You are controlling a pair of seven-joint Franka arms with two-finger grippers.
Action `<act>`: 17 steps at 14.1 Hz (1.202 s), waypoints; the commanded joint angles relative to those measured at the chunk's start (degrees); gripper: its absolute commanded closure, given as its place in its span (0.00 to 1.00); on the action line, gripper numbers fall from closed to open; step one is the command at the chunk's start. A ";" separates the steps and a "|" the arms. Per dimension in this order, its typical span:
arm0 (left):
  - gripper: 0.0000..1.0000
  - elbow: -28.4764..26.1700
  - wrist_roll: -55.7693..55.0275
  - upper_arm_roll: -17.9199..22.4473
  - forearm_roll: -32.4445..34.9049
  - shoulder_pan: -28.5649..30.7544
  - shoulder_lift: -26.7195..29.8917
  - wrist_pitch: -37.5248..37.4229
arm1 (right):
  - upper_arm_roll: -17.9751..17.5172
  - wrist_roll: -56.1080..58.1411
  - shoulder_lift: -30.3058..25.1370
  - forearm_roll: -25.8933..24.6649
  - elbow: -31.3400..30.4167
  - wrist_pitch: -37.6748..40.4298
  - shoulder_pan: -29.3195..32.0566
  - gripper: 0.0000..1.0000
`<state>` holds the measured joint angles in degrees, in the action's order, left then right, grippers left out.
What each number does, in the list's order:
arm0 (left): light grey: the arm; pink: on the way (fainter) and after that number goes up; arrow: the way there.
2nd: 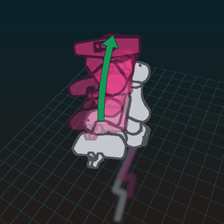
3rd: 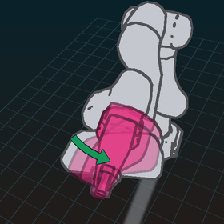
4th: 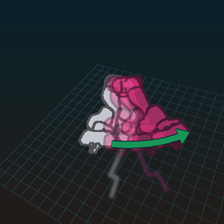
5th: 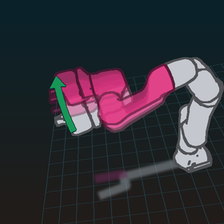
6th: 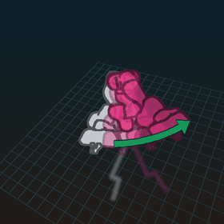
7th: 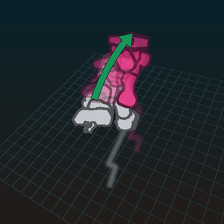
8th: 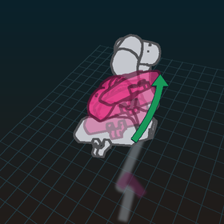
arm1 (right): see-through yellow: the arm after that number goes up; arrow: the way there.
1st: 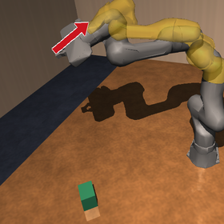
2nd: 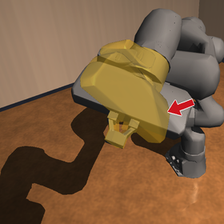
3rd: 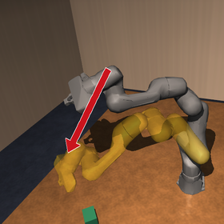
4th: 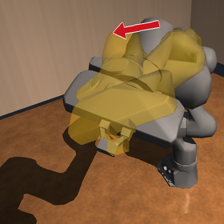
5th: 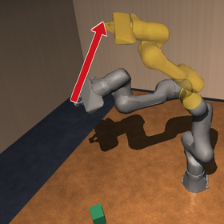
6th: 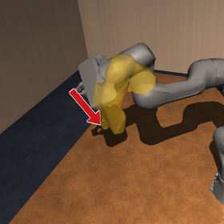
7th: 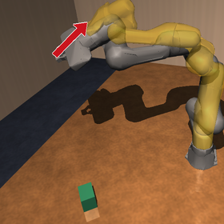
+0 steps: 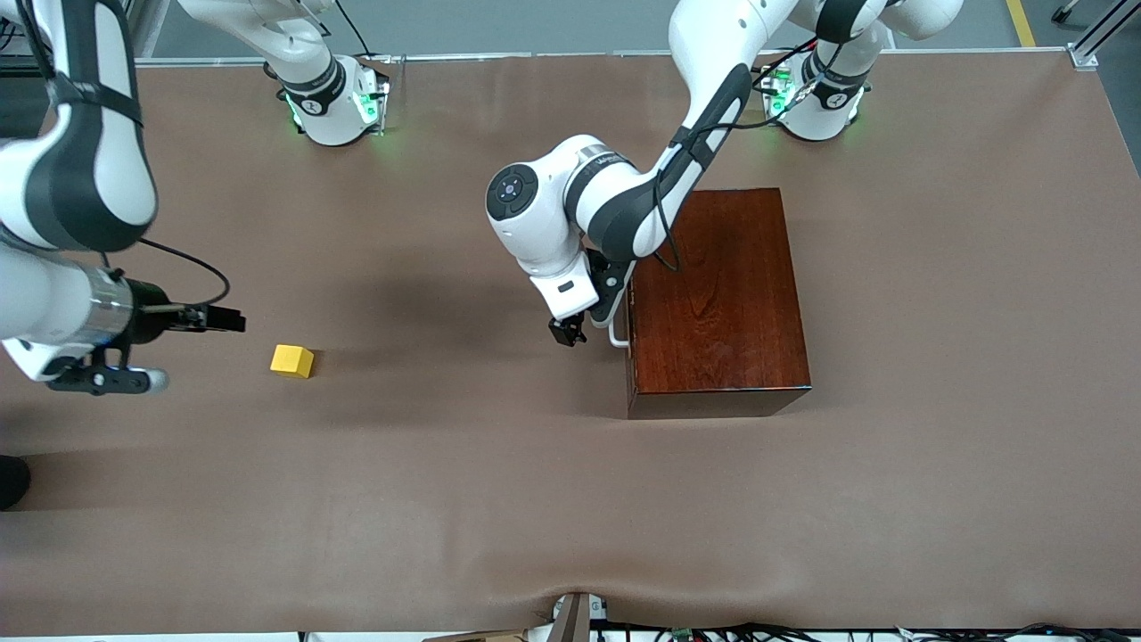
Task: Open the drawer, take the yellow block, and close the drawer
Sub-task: 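Push the drawer in with the left gripper while the right gripper drops the cube, then press the drawer front shut with the left gripper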
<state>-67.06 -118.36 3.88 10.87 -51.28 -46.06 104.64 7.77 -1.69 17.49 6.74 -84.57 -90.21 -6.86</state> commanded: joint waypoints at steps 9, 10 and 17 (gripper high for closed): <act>0.00 -0.79 17.09 -0.18 -5.33 8.11 14.76 -3.56 | 1.28 1.68 -10.88 -2.87 2.84 7.77 1.33 0.00; 0.00 -0.88 18.94 -0.18 -5.33 9.26 15.55 -4.52 | 1.28 3.43 -12.12 -2.96 2.84 7.77 1.33 0.00; 0.00 -1.58 39.31 -0.19 -9.64 18.31 21.00 -11.20 | 1.19 7.14 -16.87 -3.13 1.26 10.04 3.96 0.00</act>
<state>-66.28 -84.21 4.08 2.73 -34.98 -28.20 95.19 9.69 4.60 2.75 4.42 -81.64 -80.97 -3.61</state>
